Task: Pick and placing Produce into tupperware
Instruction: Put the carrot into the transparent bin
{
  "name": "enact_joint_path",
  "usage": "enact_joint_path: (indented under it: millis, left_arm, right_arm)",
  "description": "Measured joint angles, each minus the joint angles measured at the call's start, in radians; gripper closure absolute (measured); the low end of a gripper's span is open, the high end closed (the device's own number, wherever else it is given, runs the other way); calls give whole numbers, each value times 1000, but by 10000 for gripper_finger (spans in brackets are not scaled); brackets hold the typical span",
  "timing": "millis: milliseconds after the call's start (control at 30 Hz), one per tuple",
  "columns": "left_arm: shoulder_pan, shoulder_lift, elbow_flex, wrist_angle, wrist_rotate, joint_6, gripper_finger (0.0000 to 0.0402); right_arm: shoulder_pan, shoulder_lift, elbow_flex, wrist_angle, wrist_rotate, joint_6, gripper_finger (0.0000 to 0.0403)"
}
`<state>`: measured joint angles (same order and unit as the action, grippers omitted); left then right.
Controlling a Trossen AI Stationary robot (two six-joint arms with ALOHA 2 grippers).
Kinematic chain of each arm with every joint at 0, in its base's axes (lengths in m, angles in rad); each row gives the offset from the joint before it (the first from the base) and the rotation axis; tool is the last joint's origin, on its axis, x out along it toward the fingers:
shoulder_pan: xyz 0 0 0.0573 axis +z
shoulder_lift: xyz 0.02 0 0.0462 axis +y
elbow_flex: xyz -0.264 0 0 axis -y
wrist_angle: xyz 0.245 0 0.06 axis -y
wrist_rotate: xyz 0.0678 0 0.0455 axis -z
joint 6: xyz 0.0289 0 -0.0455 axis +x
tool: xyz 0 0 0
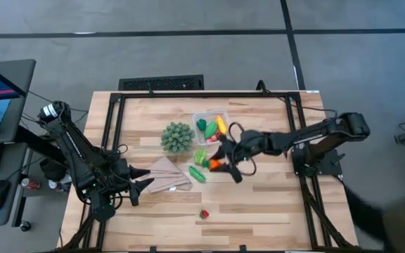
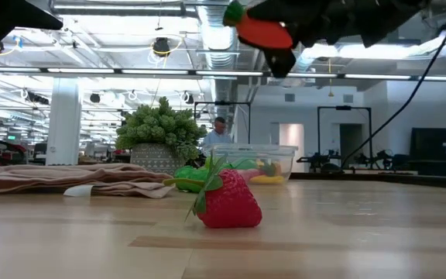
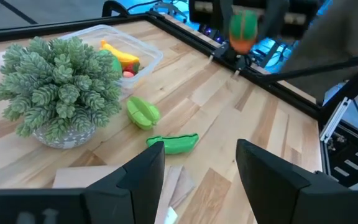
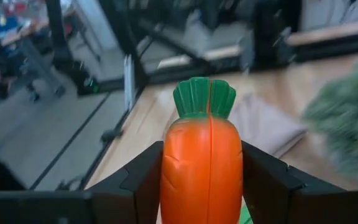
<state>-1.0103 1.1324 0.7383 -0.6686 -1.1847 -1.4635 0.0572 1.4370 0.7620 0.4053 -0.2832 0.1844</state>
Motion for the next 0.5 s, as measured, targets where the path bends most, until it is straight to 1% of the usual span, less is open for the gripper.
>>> enact_joint_path:
  millis: [233,500]
  left_arm:
    - [0,0,0,1,-7,27,212]
    - [0,0,0,1,-13,44,212]
  right_arm:
    - [-104,-111,1,79,4,0,228]
    - [-204,-201,1,95,5,0,224]
